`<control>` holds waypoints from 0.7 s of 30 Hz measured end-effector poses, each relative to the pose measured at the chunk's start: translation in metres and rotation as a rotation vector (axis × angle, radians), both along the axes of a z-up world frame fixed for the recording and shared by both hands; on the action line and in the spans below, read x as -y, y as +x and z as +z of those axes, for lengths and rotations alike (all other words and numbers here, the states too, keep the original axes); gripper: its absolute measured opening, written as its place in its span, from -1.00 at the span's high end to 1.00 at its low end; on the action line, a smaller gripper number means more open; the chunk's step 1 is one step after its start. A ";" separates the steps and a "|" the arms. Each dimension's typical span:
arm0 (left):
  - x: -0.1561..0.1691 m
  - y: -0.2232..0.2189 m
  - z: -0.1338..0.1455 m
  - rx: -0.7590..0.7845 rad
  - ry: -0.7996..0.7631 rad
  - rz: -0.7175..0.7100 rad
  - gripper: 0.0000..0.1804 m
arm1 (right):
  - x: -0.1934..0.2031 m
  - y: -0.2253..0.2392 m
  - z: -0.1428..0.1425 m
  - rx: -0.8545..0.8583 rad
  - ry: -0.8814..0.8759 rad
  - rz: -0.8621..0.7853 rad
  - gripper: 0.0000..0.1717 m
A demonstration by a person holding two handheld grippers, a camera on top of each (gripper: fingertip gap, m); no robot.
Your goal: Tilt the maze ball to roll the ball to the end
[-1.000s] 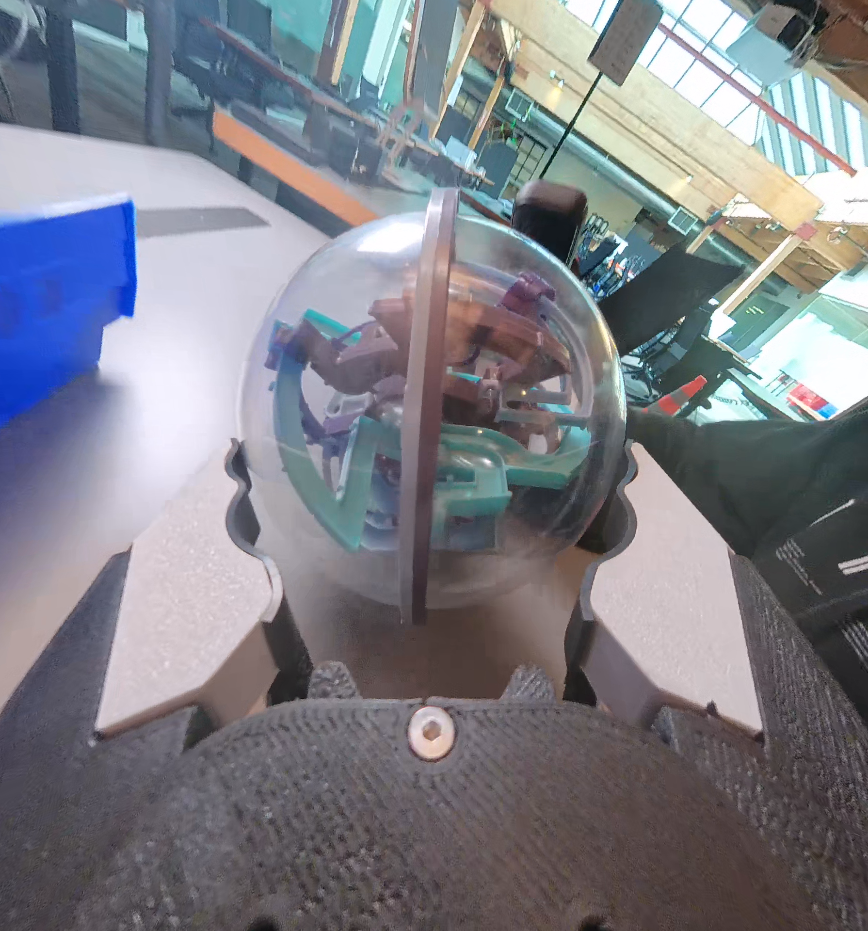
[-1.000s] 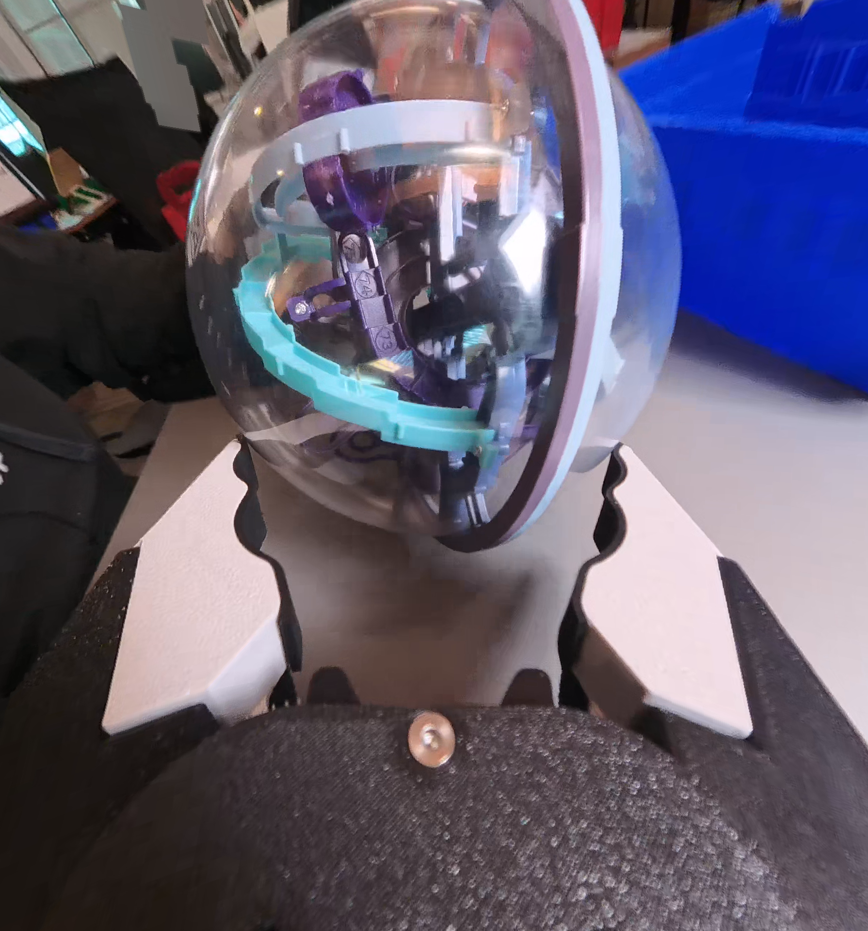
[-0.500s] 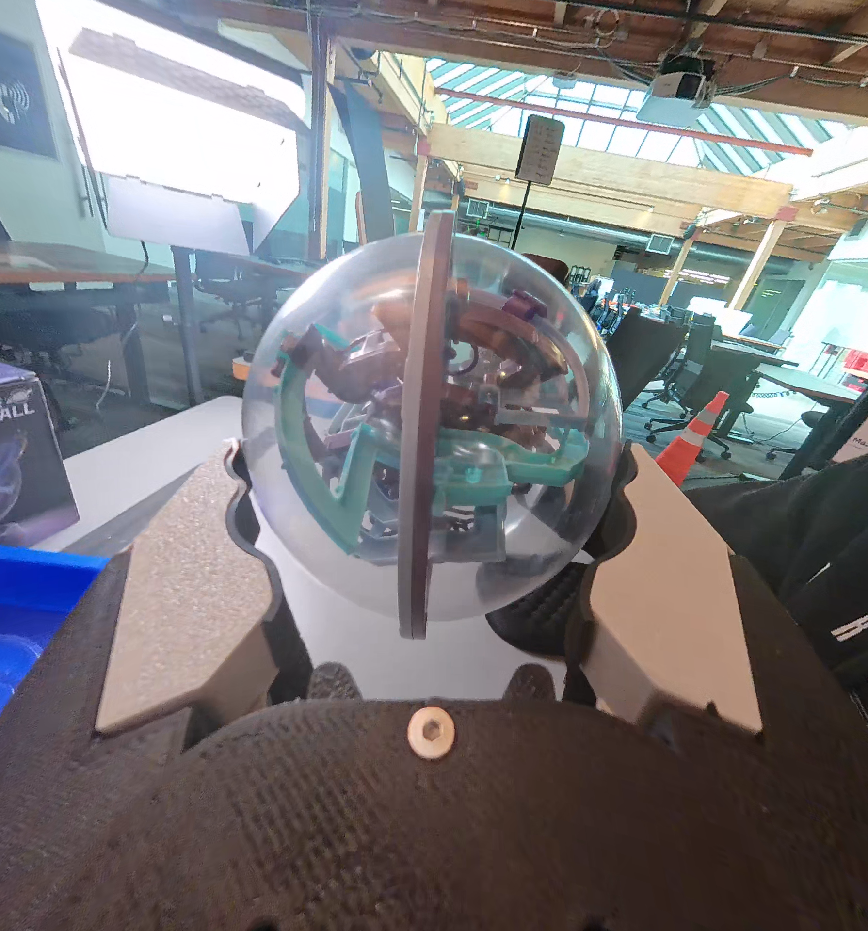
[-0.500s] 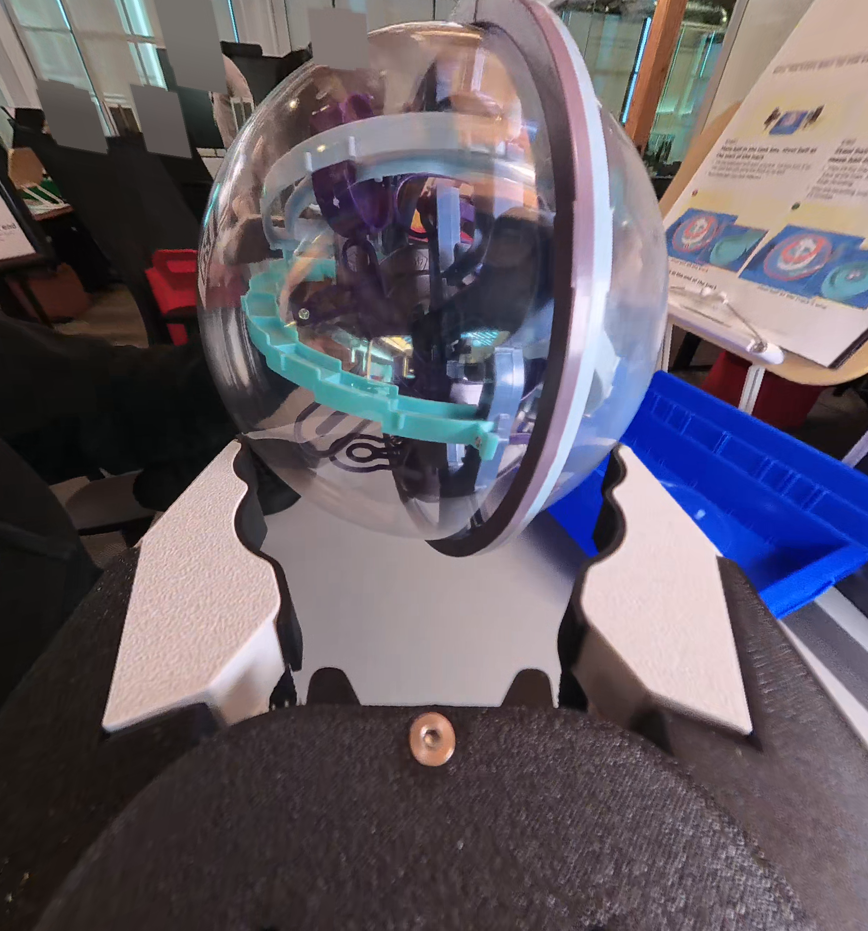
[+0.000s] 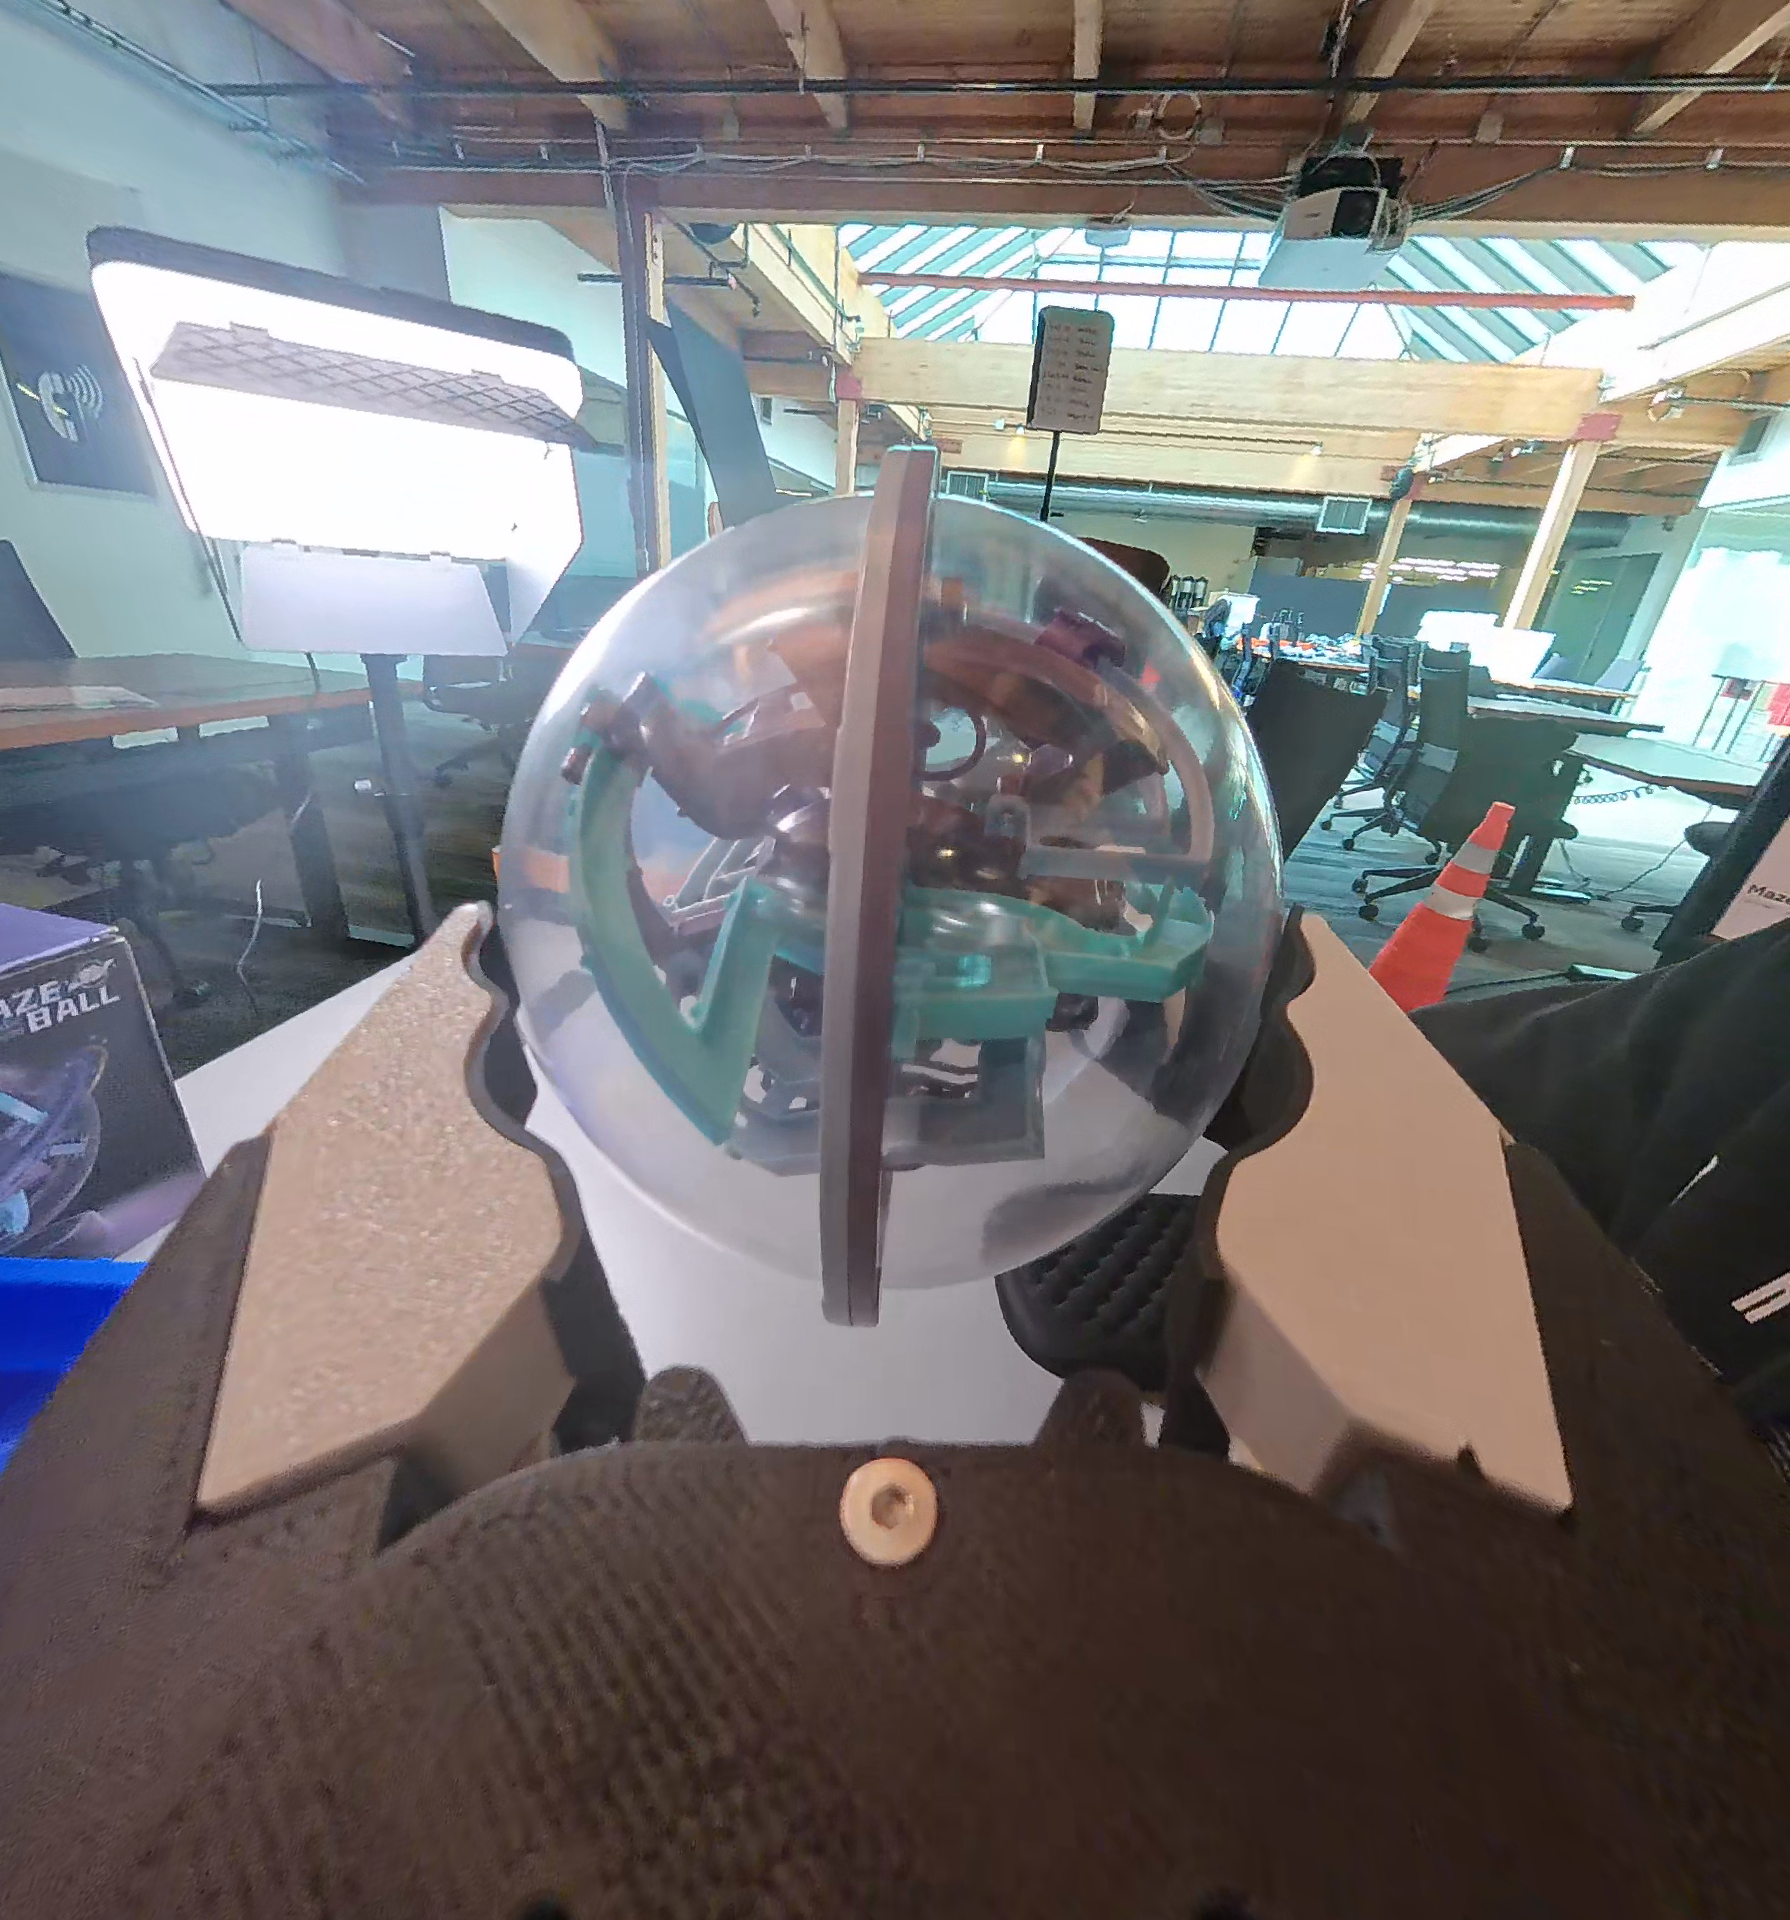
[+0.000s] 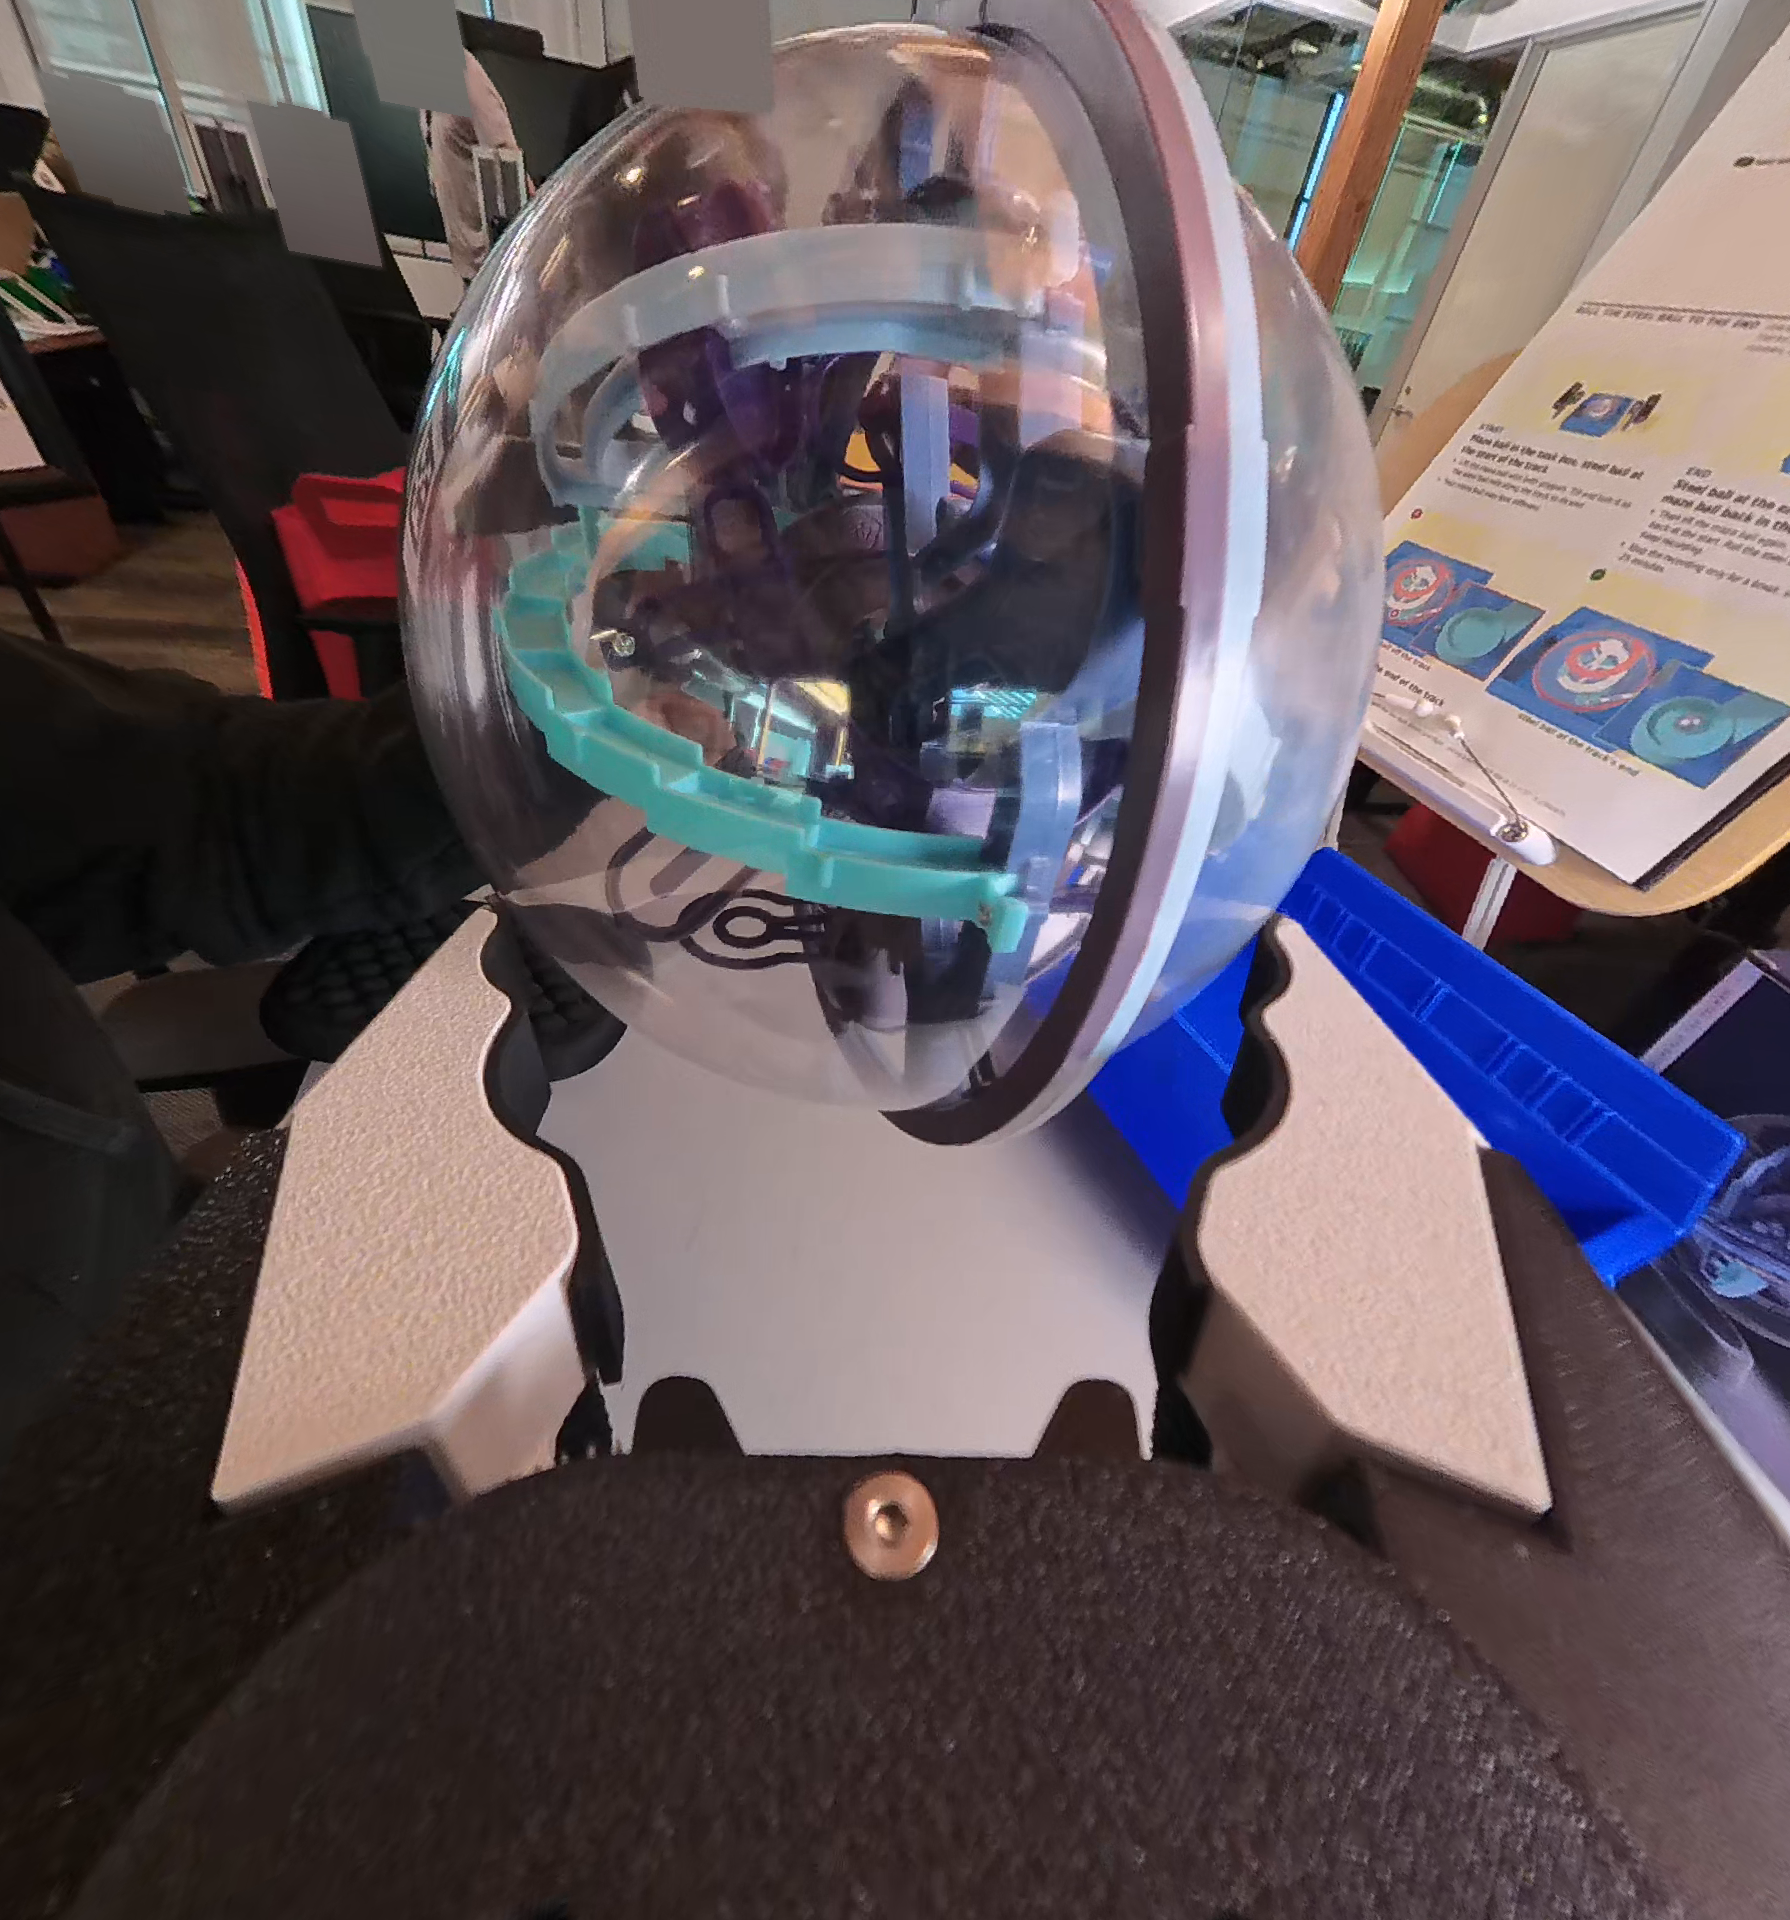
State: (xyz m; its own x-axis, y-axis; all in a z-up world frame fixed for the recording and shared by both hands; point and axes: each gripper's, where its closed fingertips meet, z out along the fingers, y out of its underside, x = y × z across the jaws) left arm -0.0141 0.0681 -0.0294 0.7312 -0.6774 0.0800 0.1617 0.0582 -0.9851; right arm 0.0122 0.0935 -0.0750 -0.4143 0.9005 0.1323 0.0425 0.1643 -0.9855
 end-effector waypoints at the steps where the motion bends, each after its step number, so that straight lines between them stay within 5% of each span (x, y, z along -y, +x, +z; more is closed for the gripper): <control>1: 0.001 0.000 0.002 -0.002 0.005 0.000 -0.54 | 0.001 0.000 0.002 -0.003 0.005 0.000 -0.54; 21: 0.014 0.003 0.027 -0.003 0.073 0.004 -0.54 | 0.011 0.002 0.029 -0.021 0.060 0.004 -0.54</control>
